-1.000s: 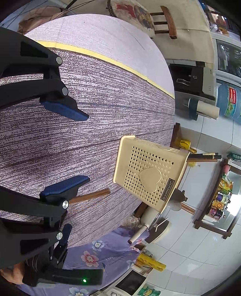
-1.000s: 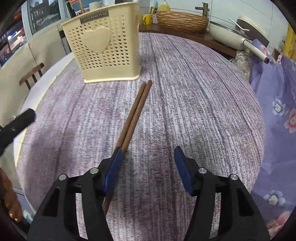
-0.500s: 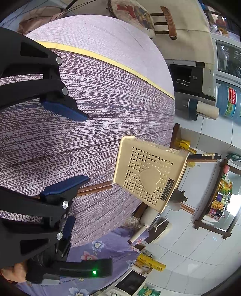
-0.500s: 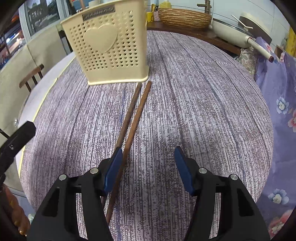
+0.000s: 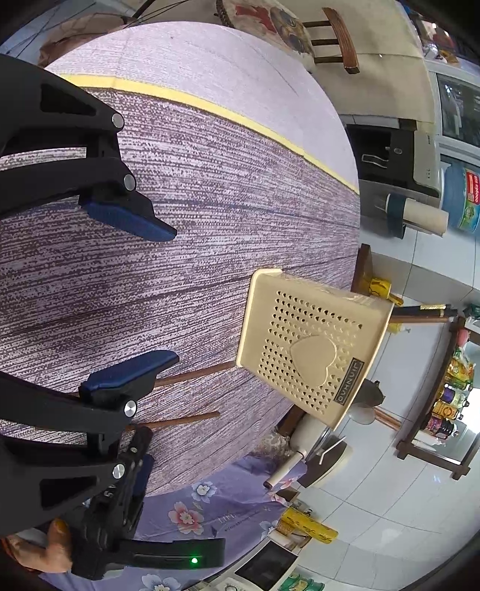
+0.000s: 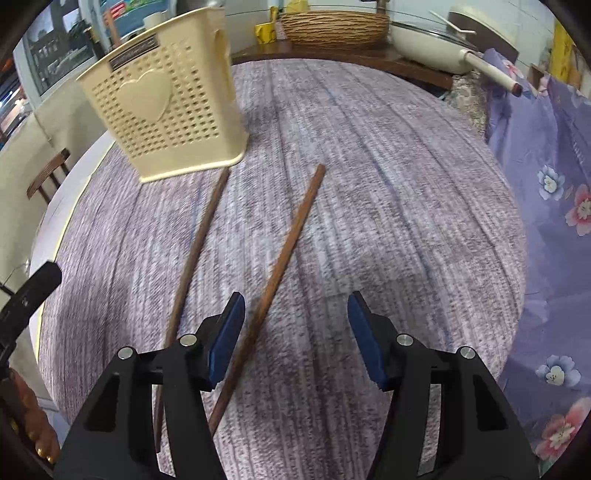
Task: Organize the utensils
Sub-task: 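Close the right gripper on one wooden chopstick while the left gripper closes on the other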
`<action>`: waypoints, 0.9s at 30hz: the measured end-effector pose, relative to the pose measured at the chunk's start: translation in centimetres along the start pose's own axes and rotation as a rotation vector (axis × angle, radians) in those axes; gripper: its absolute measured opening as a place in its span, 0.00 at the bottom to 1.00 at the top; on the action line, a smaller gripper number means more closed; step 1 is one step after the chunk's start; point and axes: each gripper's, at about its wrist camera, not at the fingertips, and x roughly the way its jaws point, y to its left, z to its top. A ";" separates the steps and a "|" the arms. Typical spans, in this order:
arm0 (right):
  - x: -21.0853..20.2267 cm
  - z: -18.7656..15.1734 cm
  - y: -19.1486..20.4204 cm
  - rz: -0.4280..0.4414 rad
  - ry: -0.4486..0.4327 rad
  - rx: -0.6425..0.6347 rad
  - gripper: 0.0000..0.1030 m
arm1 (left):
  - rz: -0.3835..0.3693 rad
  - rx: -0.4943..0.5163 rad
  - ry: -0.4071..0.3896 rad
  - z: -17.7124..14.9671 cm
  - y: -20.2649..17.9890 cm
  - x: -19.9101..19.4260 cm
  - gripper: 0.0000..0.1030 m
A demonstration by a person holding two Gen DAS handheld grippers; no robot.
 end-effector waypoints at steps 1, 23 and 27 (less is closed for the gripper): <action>0.1 0.3 -0.3 -0.001 -0.003 0.018 0.57 | 0.000 0.013 0.008 0.1 -0.3 0.2 0.59; 5.6 7.0 1.2 -0.103 -0.012 0.015 0.10 | -0.010 0.054 0.062 0.5 -2.1 2.2 0.59; 5.3 6.8 0.1 -0.073 0.010 0.001 0.09 | -0.039 0.081 0.097 1.1 -3.4 3.4 0.59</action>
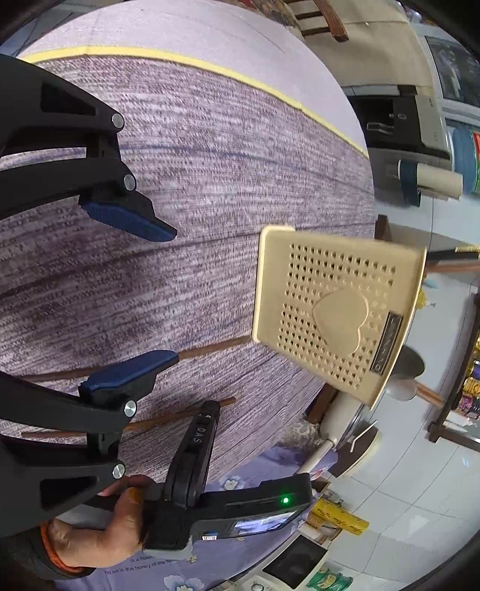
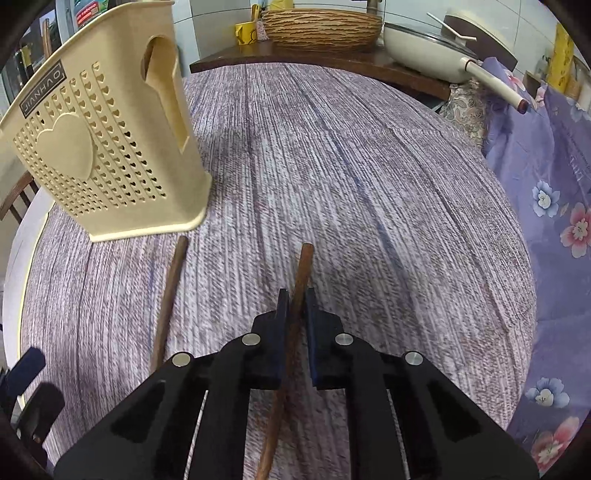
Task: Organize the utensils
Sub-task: 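Close the right gripper on one wooden chopstick while the left gripper closes on the other, then lift both wooden chopsticks and lower them into the cream holder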
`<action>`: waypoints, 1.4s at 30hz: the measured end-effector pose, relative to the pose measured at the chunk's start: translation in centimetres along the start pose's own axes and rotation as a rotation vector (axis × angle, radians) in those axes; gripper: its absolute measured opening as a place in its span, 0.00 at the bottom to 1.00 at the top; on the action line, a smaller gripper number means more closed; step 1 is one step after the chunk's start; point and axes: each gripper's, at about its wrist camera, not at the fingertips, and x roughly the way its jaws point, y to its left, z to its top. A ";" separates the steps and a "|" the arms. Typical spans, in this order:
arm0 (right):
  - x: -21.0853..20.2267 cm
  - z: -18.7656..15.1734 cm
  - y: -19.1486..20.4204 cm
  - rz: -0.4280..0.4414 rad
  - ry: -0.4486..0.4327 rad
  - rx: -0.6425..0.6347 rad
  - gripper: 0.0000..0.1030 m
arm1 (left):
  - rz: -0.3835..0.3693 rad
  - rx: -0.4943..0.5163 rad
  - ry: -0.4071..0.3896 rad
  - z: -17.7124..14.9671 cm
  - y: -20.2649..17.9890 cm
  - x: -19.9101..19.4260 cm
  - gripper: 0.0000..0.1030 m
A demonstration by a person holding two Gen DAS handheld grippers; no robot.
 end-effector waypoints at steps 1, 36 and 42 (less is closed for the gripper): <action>-0.1 -0.1 -0.4 0.008 0.003 0.001 0.09 | -0.009 0.009 0.009 0.2 -0.3 0.3 0.59; -0.8 -1.2 -3.0 -0.049 -0.012 0.057 0.10 | 0.163 0.182 0.114 5.0 -6.2 10.5 0.08; -0.8 -1.2 -2.6 -0.072 -0.014 0.051 0.09 | 0.177 0.181 0.119 4.9 -6.6 10.6 0.08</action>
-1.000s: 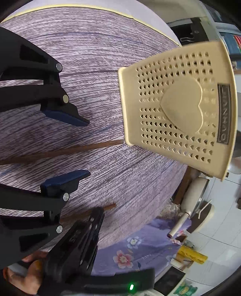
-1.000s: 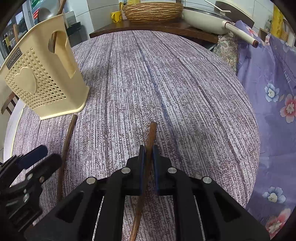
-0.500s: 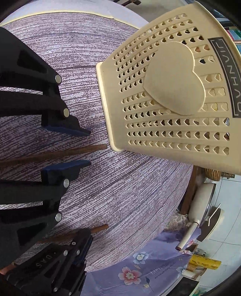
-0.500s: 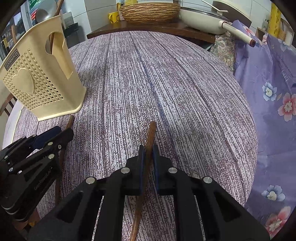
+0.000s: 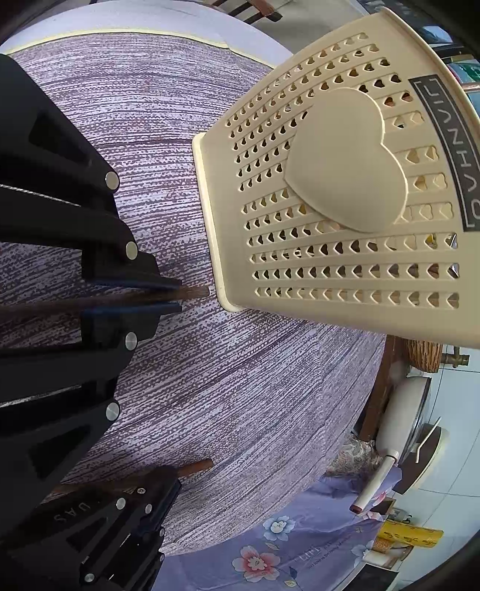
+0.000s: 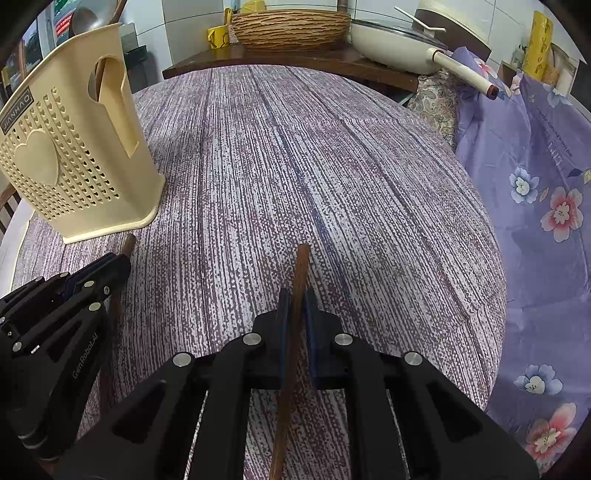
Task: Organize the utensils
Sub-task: 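Lift both wooden chopsticks and lower them into the cream holder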
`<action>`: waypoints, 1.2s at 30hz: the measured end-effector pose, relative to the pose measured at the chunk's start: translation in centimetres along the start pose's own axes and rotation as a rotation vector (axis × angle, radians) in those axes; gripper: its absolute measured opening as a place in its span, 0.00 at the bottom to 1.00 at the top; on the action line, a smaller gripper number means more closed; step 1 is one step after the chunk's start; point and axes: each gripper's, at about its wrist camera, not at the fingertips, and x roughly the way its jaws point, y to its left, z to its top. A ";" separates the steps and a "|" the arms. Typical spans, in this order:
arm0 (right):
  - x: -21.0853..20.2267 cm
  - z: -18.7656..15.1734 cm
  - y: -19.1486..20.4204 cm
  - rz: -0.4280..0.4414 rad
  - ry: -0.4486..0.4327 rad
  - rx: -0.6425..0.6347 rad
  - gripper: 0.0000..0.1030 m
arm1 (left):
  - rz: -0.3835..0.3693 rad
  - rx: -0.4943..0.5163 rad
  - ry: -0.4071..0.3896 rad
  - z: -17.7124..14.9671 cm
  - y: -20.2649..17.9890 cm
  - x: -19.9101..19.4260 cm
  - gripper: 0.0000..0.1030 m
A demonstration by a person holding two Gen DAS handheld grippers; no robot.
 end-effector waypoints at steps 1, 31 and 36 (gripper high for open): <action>0.0 0.0 0.1 -0.007 -0.002 -0.004 0.09 | 0.001 0.001 0.000 0.0 0.0 0.0 0.08; -6.5 1.1 1.0 0.257 -0.154 0.029 0.08 | -0.152 -0.113 -0.132 -0.8 4.6 -6.8 0.07; -9.6 1.8 1.1 0.324 -0.198 0.027 0.08 | -0.178 -0.124 -0.220 -0.4 6.3 -10.9 0.07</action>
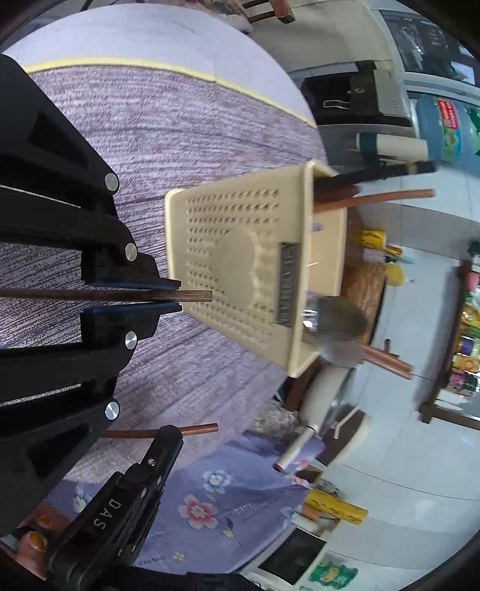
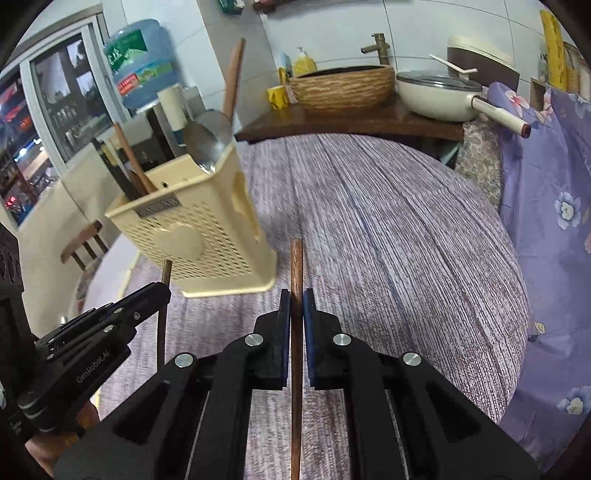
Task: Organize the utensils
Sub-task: 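Lift both wooden chopsticks and lower them into the cream holder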
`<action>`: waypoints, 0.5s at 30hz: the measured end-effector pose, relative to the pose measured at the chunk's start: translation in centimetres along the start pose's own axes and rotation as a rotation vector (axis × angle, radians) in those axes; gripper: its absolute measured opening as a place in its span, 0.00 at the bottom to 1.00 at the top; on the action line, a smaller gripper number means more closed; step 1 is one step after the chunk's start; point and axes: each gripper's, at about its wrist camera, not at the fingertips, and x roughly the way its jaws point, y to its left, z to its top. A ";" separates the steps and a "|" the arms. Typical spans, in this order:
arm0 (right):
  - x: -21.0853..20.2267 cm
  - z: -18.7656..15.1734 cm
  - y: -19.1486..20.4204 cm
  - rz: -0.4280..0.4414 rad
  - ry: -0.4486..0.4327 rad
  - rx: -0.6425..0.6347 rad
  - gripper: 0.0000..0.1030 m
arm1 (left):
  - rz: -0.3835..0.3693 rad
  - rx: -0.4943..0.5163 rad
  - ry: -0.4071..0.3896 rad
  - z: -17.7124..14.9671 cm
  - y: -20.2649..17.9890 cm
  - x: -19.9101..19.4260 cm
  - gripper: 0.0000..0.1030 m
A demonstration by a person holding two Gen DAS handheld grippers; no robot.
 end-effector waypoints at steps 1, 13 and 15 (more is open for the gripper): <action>-0.8 0.3 0.3 0.014 -0.013 -0.007 0.08 | -0.003 0.001 -0.015 0.3 0.3 -0.7 0.07; -6.9 2.1 3.6 0.101 -0.101 -0.096 0.08 | -0.010 0.030 -0.172 2.8 0.5 -7.6 0.07; -7.1 2.1 4.1 0.113 -0.098 -0.107 0.08 | -0.010 0.033 -0.178 2.7 0.6 -7.9 0.07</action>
